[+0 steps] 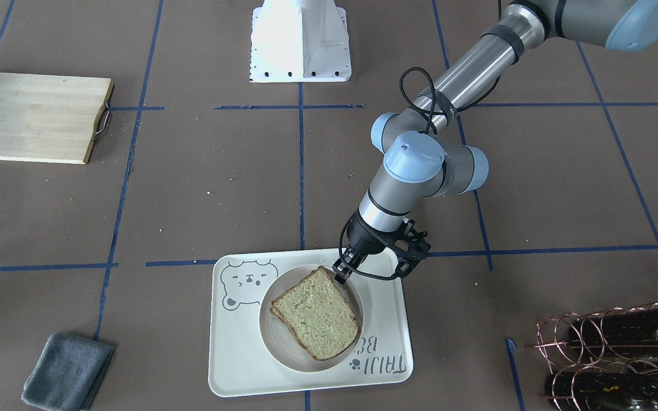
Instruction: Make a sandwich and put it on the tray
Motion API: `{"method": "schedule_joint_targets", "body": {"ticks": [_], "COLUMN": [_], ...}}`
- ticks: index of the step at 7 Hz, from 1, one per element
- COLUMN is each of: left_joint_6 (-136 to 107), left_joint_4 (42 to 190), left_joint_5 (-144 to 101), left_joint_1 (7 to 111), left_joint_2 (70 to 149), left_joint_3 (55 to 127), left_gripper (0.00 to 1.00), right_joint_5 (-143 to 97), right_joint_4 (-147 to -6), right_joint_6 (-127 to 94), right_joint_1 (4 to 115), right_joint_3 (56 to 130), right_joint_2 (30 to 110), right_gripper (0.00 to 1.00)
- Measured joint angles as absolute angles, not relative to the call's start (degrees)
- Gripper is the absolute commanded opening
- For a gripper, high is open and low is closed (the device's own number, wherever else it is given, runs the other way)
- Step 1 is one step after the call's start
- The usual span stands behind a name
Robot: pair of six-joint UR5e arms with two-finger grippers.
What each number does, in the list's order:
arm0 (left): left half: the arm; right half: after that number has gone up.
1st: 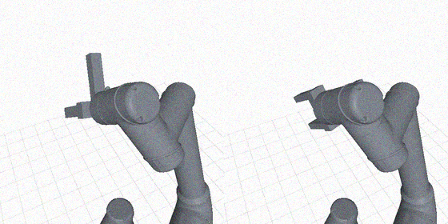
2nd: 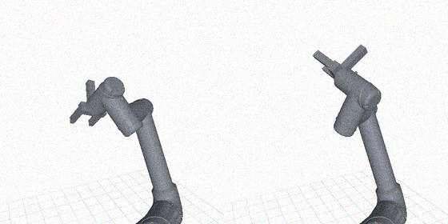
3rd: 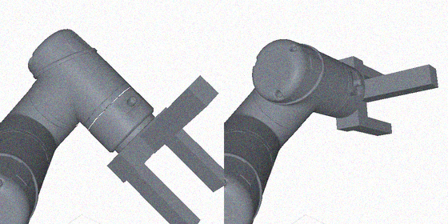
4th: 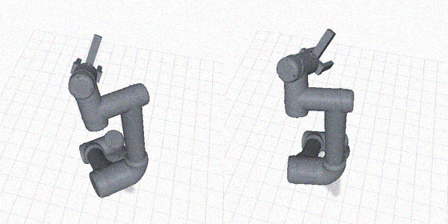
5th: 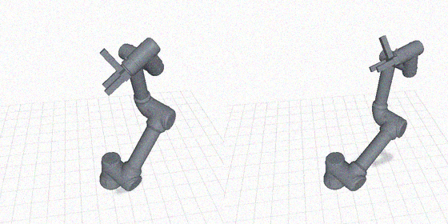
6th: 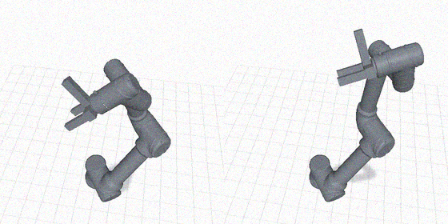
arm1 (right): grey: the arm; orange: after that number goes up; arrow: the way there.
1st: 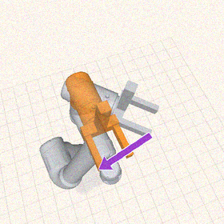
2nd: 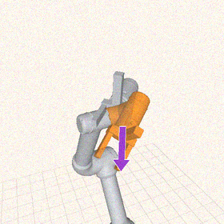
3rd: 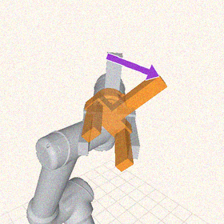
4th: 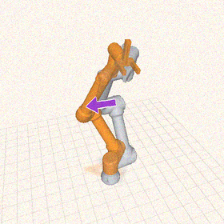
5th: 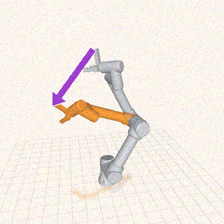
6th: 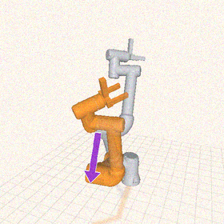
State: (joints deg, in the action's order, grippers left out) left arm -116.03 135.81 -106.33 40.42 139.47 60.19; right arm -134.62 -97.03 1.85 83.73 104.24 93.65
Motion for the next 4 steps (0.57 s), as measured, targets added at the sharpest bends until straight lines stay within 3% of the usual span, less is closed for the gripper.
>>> {"method": "schedule_joint_targets", "body": {"ticks": [2, 4], "left_joint_6": [-112.55, -105.49], "left_joint_4": [135.77, 133.79], "left_joint_5": [-106.31, -106.59], "left_joint_1": [40.52, 40.81], "left_joint_2": [136.77, 131.28], "left_joint_3": [64.19, 72.93], "left_gripper": [1.00, 1.00], "right_joint_5": [-134.65, -134.65], "right_joint_4": [-97.07, -97.04], "right_joint_6": [1.85, 1.85], "right_joint_1": [83.97, 84.16], "right_joint_3": [104.24, 104.24], "right_joint_2": [93.61, 93.52], "right_gripper": [1.00, 1.00]}}
